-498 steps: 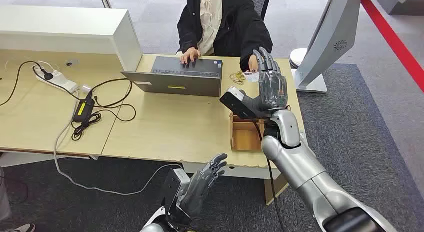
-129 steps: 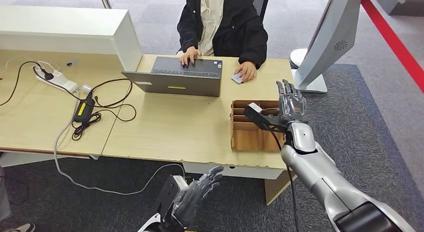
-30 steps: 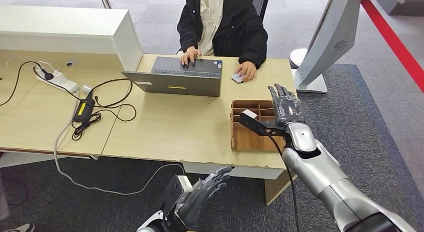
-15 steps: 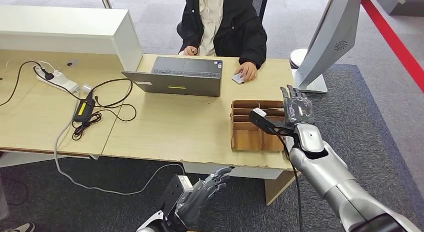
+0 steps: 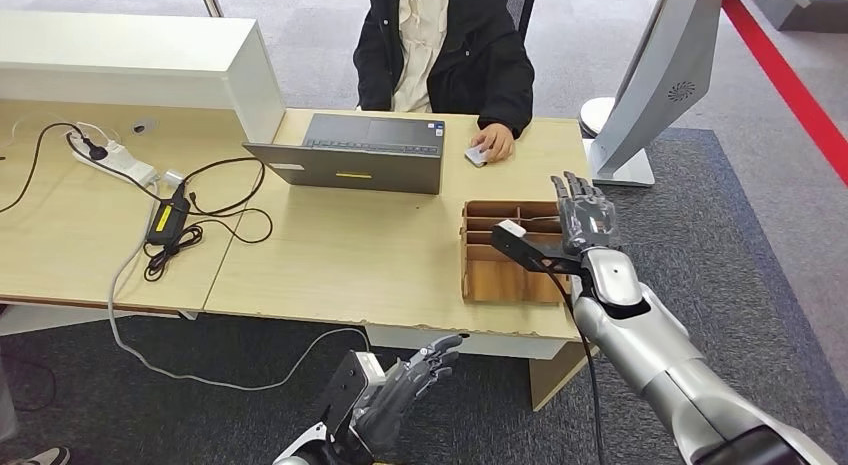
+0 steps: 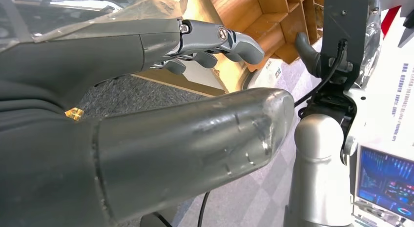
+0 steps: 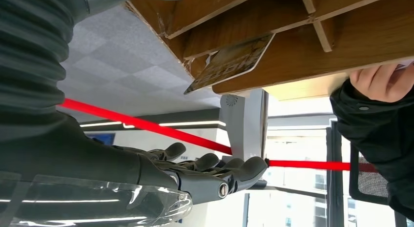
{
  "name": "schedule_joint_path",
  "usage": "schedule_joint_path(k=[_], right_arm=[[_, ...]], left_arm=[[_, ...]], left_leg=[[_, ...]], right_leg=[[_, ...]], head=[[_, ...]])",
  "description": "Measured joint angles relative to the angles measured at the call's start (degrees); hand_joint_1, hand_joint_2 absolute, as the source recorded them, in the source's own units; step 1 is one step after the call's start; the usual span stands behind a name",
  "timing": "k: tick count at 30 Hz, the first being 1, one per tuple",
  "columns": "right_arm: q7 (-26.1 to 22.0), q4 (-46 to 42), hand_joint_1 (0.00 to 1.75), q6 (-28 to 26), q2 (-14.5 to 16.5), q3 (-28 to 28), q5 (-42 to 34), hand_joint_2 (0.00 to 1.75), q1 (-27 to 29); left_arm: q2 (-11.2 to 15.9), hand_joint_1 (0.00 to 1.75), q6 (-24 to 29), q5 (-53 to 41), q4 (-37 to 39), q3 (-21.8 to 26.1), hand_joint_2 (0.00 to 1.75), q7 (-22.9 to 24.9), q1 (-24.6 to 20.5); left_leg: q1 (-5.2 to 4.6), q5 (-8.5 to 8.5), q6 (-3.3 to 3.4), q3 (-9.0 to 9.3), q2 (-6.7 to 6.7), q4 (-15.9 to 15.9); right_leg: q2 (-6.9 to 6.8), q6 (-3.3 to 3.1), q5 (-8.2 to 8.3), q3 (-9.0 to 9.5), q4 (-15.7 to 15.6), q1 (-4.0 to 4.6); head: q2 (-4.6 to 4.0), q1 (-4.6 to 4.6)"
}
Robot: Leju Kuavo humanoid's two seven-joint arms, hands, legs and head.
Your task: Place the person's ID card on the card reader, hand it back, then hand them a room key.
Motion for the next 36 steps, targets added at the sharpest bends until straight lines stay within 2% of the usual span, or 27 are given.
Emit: schedule_joint_path(k=[1,2,5,6,13,36], right_arm=[[-0.07,0.14,0.0,0.04,0.14,0.02,0.0,1.75,-0.09],[-0.16,0.28,0.28,0.11,0.3,0.04,0.0,1.75,-0.19],[-0.5,0.77,1.59,0.55,0.74,0.11,-0.12,1.75,-0.52],[-0.66,0.98,1.75,0.76,0.88,0.16,-0.21,1.75,-0.63],[-1.81,2.39,1.75,2.35,1.84,0.51,-1.37,1.75,-1.3],[-2.61,5.42,1.75,0.96,3.43,1.01,-2.4,1.75,-2.41]], left_arm=[[0.0,0.0,0.01,0.0,0.0,0.0,0.0,0.0,0.0],[0.0,0.0,0.02,0.01,0.0,0.0,0.0,-0.01,0.0],[0.01,0.0,0.14,0.07,0.0,0.0,0.0,-0.05,0.0],[0.01,0.0,0.19,0.11,0.0,0.0,0.0,-0.08,0.0],[0.03,0.0,0.77,0.46,0.0,0.01,0.0,-0.63,0.16],[0.24,0.0,1.96,-0.07,-0.15,0.01,0.0,-0.53,1.24]], left_leg=[[0.0,0.0,0.0,0.0,0.0,0.0],[0.0,0.0,0.0,0.0,0.0,0.0],[0.0,0.0,0.0,0.0,0.0,0.0],[0.0,0.0,0.0,0.0,0.0,0.0],[0.0,0.0,0.0,-0.01,0.0,0.0],[0.0,0.0,0.0,0.0,-0.01,0.0]], right_leg=[[0.0,0.0,0.0,0.0,0.0,0.0],[0.0,0.0,0.0,0.0,0.0,0.0],[0.0,0.0,0.0,0.0,0.0,0.0],[0.0,0.0,0.0,0.0,0.0,0.0],[0.0,0.0,0.0,0.0,0.0,0.0],[0.0,0.0,0.0,0.01,0.0,0.0]], head=[[0.0,0.0],[0.0,0.0],[0.0,0.0],[0.0,0.0],[0.0,0.0],[0.0,0.01]])
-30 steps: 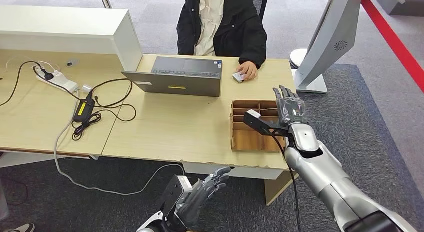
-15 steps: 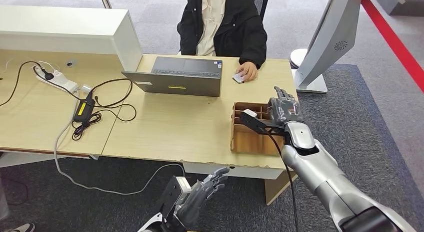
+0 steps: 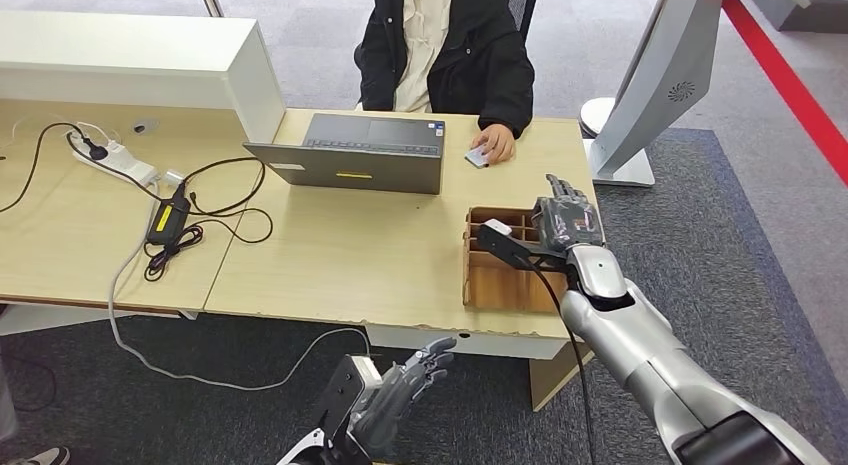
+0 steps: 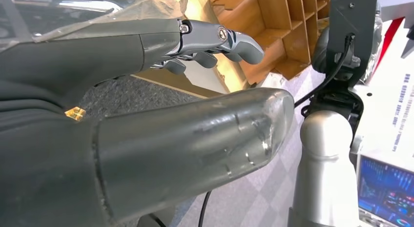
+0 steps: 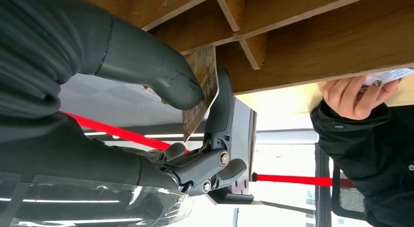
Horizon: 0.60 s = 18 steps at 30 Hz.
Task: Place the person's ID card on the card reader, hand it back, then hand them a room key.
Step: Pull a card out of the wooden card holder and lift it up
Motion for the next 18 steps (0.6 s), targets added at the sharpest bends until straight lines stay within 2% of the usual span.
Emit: schedule_joint_path(k=[5,9,13,18], right_arm=[[-0.86,0.91,1.75,-1.94,0.78,0.27,0.23,1.75,-0.26],[-0.77,1.3,1.75,-5.8,1.18,0.38,0.96,1.75,-0.92],[0.22,0.43,1.75,-8.92,1.16,0.28,2.78,1.75,-1.8],[2.61,-2.69,1.75,-10.37,0.58,-0.23,6.09,1.75,-4.04]], left_arm=[[0.2,0.0,0.45,-0.16,-0.07,0.0,0.0,0.34,0.02],[0.2,0.0,0.26,-0.18,-0.07,0.0,0.0,0.34,0.0],[0.2,0.0,-0.54,-0.18,-0.05,0.0,0.0,0.17,-0.12],[0.17,0.0,-1.68,-0.25,0.01,0.0,0.0,-0.45,-0.21]], left_leg=[[0.0,0.0,0.0,-0.01,0.0,0.0],[0.0,0.0,0.0,0.0,0.0,0.01],[0.0,0.0,0.0,0.0,0.01,0.01],[-0.01,0.0,0.0,0.02,0.02,0.01]], right_leg=[[0.0,0.0,0.0,-0.01,0.0,0.0],[0.0,0.0,0.0,-0.02,0.01,0.0],[0.0,0.0,0.0,-0.02,0.0,0.0],[0.01,0.0,0.0,-0.02,0.0,-0.01]], head=[[0.0,-0.01],[0.0,0.0],[0.0,0.0],[0.0,-0.01]])
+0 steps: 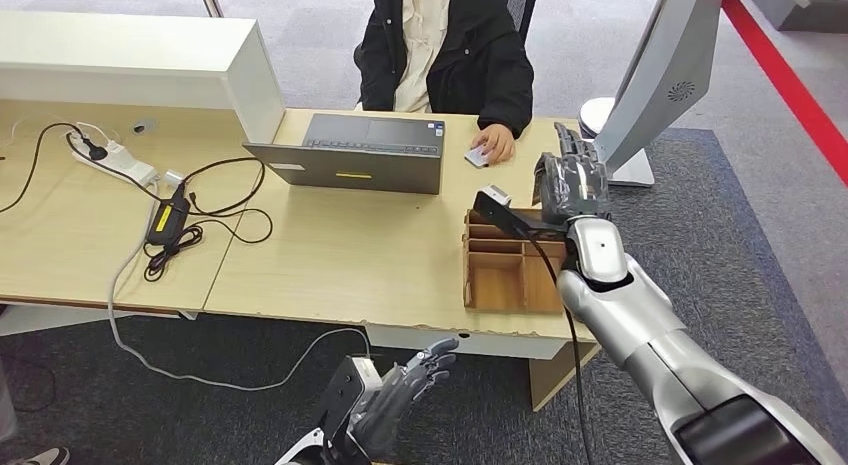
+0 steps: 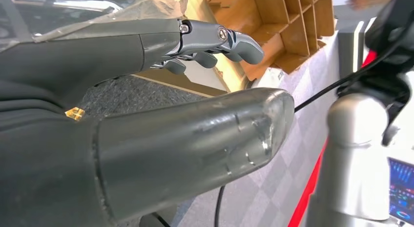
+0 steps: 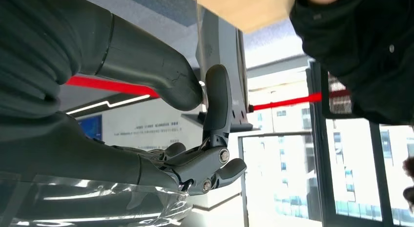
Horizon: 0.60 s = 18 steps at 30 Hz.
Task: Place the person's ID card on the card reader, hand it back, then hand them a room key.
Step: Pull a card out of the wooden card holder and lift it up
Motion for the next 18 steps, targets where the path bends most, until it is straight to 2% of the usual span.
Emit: schedule_joint_path(k=[18], right_arm=[[2.2,-6.44,1.75,2.18,-2.22,-0.72,2.27,1.75,-1.89]], left_arm=[[-0.79,0.0,-2.74,0.48,0.94,-0.07,0.0,-1.98,-0.09]], left_leg=[[0.0,0.0,0.0,-0.01,-0.01,0.0]], right_leg=[[0.0,0.0,0.0,0.0,0.0,0.0]], head=[[0.0,-0.01]])
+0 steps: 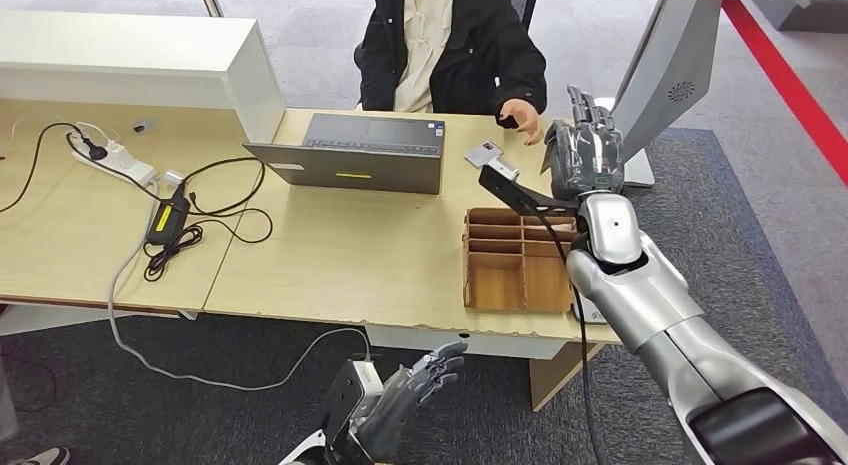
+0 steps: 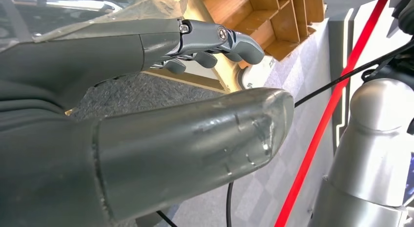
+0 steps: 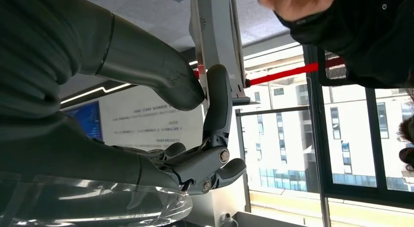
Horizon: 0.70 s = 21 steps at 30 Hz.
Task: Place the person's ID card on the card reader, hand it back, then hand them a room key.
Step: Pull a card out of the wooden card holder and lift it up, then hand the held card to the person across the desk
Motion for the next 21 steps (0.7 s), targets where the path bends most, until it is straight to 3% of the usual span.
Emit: schedule_joint_path(k=[8,21], right_arm=[[-2.82,2.37,1.75,0.88,0.91,0.33,-3.7,1.75,-3.38],[-5.65,14.39,1.75,-0.24,7.38,0.85,-8.21,1.75,-9.65]], left_arm=[[-1.08,0.0,-1.05,0.97,0.89,-0.61,0.0,-0.2,-1.08],[-2.34,0.0,-1.51,2.65,3.36,-2.11,0.0,-1.32,-4.0]], left_leg=[[0.0,0.0,0.0,-0.01,0.0,0.0],[0.01,0.0,0.0,-0.02,0.0,-0.01]], right_leg=[[0.0,0.0,0.0,0.0,0.01,0.0],[0.0,0.0,0.0,-0.02,0.02,0.01]], head=[[0.01,0.01],[0.01,0.0]])
